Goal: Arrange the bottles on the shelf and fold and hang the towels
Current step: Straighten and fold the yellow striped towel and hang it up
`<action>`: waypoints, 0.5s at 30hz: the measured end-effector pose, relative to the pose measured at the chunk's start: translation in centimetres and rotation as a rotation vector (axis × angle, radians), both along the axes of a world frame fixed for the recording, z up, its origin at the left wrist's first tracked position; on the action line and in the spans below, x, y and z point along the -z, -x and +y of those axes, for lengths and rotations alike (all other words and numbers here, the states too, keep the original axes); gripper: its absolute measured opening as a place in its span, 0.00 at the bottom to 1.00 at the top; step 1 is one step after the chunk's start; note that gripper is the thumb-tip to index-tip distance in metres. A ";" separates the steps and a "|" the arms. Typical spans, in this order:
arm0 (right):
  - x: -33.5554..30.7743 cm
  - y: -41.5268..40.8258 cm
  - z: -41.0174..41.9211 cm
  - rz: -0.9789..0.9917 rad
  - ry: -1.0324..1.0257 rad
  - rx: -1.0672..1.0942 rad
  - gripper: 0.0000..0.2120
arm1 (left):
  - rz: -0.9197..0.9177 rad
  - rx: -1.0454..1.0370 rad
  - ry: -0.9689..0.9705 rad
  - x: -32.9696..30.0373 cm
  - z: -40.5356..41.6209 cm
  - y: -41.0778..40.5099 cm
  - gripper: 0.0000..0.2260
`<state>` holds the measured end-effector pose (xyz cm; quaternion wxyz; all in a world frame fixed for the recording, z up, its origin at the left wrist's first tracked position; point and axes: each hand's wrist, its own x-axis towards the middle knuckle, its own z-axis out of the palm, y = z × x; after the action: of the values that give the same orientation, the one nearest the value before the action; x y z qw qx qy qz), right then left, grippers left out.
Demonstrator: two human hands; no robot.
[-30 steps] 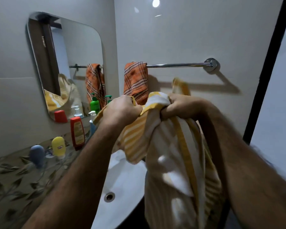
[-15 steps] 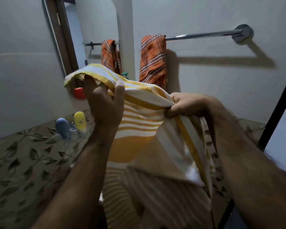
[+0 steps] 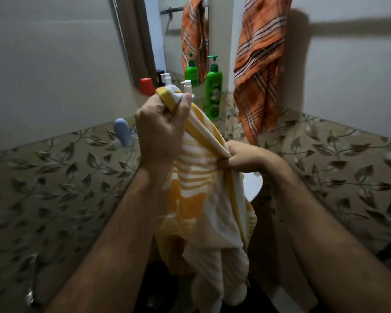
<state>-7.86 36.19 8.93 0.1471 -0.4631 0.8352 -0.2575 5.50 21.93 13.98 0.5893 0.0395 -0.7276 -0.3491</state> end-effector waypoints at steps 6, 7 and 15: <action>4.5 3.3 0.0 -0.353 0.415 0.031 0.10 | -0.130 -0.079 -0.039 1.6 1.4 1.7 0.08; 4.9 3.8 0.1 -0.408 0.476 0.035 0.10 | -0.135 -0.104 -0.072 1.7 1.5 2.0 0.08; 2.3 7.0 -1.0 -0.567 0.804 -0.034 0.11 | -0.285 -0.233 -0.357 4.5 -0.3 2.3 0.12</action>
<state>-14.88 35.18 6.66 0.1825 -0.4084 0.5889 -0.6731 3.17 21.64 9.47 0.5006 0.2752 -0.7209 -0.3925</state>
